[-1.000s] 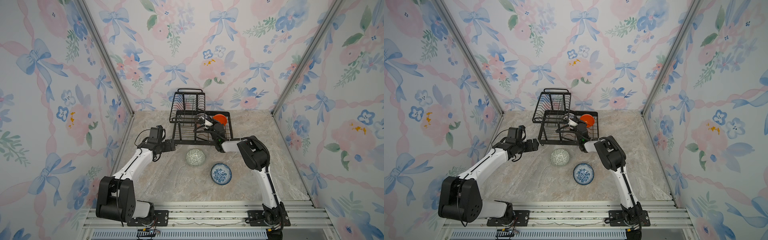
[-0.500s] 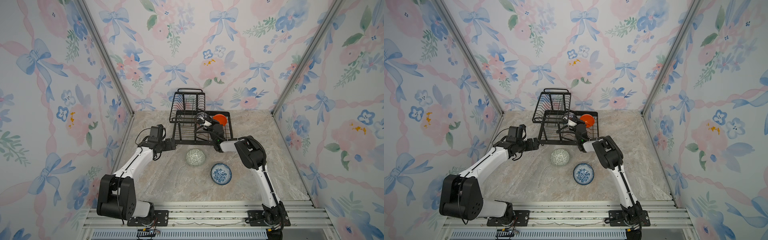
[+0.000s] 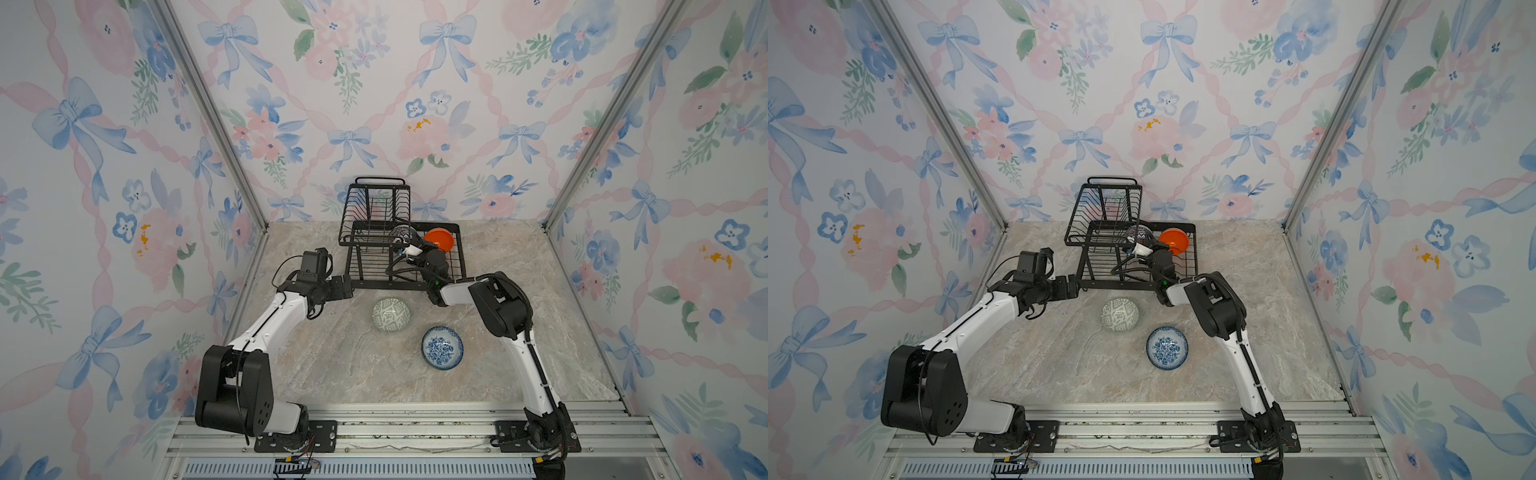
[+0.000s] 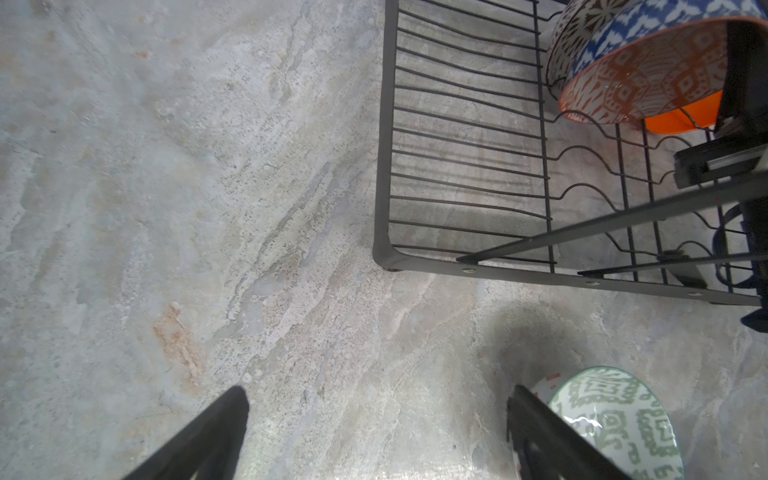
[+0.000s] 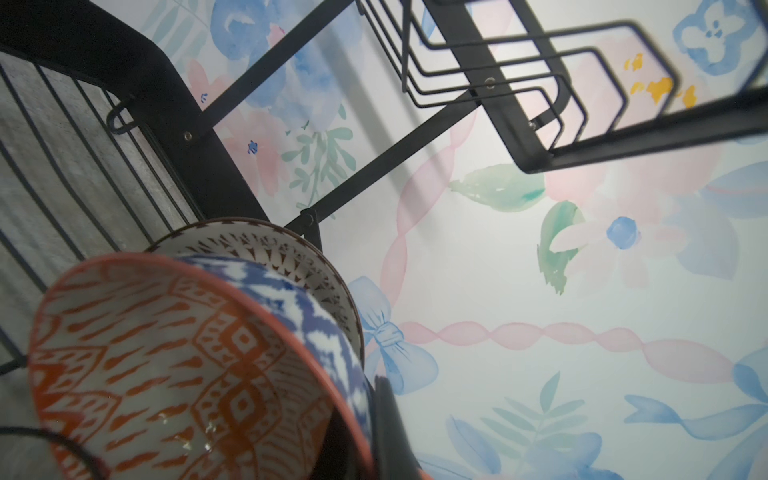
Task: Load bowls into a dish rack
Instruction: Place the bowl in the dish rack.
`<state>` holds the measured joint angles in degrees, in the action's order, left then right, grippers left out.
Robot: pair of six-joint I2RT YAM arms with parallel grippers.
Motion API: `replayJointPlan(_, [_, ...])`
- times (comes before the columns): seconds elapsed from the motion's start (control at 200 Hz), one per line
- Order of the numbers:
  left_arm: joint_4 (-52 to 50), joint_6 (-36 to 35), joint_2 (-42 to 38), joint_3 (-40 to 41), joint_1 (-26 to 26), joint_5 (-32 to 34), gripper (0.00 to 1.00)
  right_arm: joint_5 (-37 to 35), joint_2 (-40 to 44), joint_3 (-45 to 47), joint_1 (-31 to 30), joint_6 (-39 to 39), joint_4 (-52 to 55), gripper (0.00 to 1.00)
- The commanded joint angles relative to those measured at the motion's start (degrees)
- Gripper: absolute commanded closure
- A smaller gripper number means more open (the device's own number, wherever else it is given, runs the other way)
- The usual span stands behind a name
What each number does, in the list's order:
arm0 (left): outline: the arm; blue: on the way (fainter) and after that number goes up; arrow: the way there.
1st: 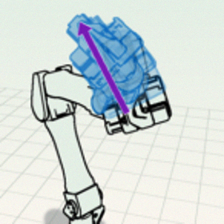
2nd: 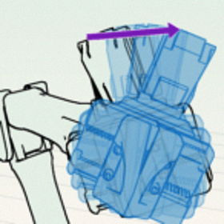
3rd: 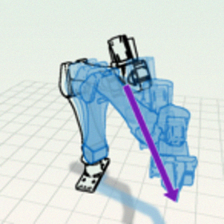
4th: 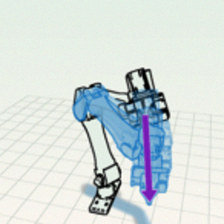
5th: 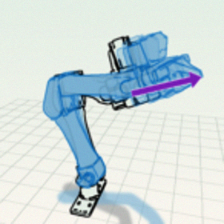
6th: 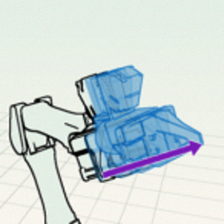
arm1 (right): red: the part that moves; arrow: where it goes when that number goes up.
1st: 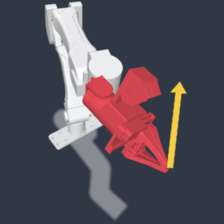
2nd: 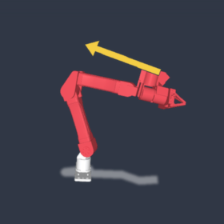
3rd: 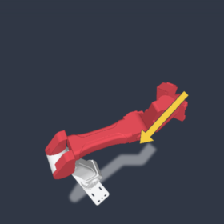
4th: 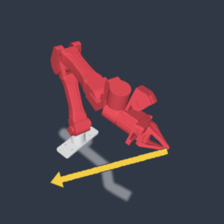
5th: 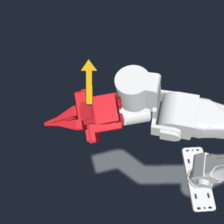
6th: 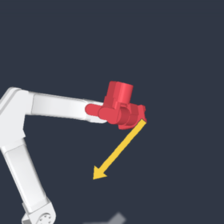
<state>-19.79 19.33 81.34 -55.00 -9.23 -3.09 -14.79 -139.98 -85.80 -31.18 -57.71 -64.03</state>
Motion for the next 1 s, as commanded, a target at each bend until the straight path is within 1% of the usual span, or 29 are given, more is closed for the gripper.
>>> replayJointPlan(0.0, [0.07,-0.46,0.35,-0.99,-0.26,-0.58,0.02,0.79,-0.21,0.09,-0.64,-1.00,-2.64,1.00])
replayJointPlan(0.405, [0.10,-0.30,-0.70,0.31,-0.24,-0.42,0.02,1.53,2.82,2.92,-0.99,2.07,-1.12,1.00])
replayJointPlan(0.535, [0.28,-0.26,-1.37,0.82,-0.25,-0.49,0.02,1.17,3.14,2.88,-1.25,2.17,-0.92,0.90])
replayJointPlan(0.565, [0.23,-0.26,-1.56,0.93,-0.22,-0.46,0.02,1.11,3.20,2.93,-1.34,2.17,-0.92,0.85])
replayJointPlan(0.61, [0.26,-0.19,-1.88,1.11,-0.24,-0.36,0.02,1.06,3.30,3.01,-1.42,2.25,-0.92,0.75])
replayJointPlan(0.655, [0.23,-0.17,-2.24,1.29,-0.22,-0.42,0.02,0.92,3.33,3.05,-1.44,2.25,-0.92,0.70])
replayJointPlan(0.725, [0.23,-0.17,-2.74,1.61,-0.18,-0.25,0.02,0.73,3.54,3.08,-1.55,2.33,-0.85,0.66])
replayJointPlan(0.885, [0.36,-0.09,-3.47,2.27,-0.22,-0.07,0.02,0.51,4.36,3.58,-1.60,2.34,-0.57,0.66])
replayJointPlan(0.995, [0.40,-0.09,-3.75,2.36,-0.23,-0.21,0.02,0.02,5.13,4.22,-1.52,2.43,-1.01,0.59])
